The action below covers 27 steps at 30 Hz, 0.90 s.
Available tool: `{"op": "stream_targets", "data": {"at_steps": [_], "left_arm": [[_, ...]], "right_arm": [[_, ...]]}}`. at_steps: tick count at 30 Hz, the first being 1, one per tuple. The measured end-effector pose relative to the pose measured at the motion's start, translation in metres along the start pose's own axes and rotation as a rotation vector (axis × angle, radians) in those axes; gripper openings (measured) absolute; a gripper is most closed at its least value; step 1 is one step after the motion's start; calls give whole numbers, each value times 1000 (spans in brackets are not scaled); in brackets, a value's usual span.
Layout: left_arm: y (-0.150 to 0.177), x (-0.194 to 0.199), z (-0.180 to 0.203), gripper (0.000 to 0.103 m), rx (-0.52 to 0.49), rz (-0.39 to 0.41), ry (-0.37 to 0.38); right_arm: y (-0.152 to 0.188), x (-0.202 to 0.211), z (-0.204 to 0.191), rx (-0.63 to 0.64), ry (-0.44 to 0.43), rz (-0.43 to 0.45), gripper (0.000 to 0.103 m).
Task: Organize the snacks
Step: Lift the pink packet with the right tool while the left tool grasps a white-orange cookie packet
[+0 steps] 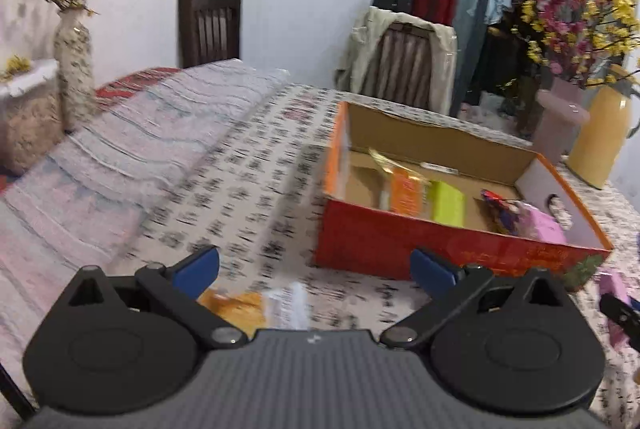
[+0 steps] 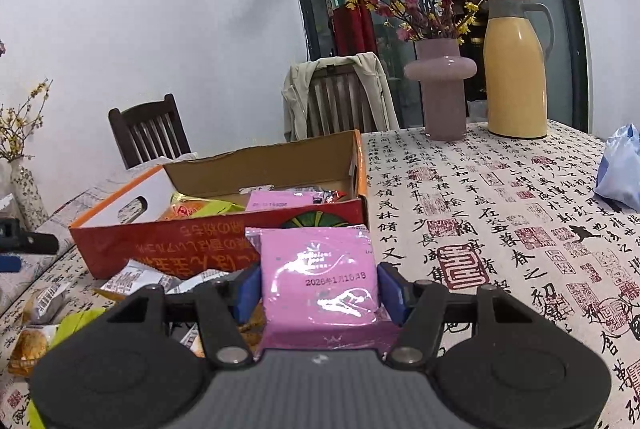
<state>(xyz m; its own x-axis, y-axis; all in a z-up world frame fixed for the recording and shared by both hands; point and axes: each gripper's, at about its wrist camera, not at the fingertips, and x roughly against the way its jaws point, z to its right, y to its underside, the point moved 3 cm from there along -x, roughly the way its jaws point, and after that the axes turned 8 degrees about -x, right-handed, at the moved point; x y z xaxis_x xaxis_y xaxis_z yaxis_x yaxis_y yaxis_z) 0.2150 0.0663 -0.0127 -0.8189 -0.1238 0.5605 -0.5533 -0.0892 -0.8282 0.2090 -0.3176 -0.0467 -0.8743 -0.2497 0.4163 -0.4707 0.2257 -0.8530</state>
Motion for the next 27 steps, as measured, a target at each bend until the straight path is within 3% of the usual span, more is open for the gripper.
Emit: {"op": "stream_targets", "data": {"at_steps": [7, 12, 21, 24, 27], "left_arm": [[2, -13, -31, 103, -11, -98, -104], [14, -24, -35, 103, 2, -183, -86], [21, -33, -20, 103, 16, -233, -63], [23, -34, -19, 94, 31, -245, -54], [27, -35, -18, 79, 41, -264, -53]], "right_arm": [[-1, 2, 0, -6, -14, 10, 61], [-1, 3, 0, -7, -16, 12, 61], [0, 3, -1, -6, -11, 8, 61], [0, 3, -1, -8, -10, 11, 61], [0, 2, 0, -11, -8, 11, 61]]}}
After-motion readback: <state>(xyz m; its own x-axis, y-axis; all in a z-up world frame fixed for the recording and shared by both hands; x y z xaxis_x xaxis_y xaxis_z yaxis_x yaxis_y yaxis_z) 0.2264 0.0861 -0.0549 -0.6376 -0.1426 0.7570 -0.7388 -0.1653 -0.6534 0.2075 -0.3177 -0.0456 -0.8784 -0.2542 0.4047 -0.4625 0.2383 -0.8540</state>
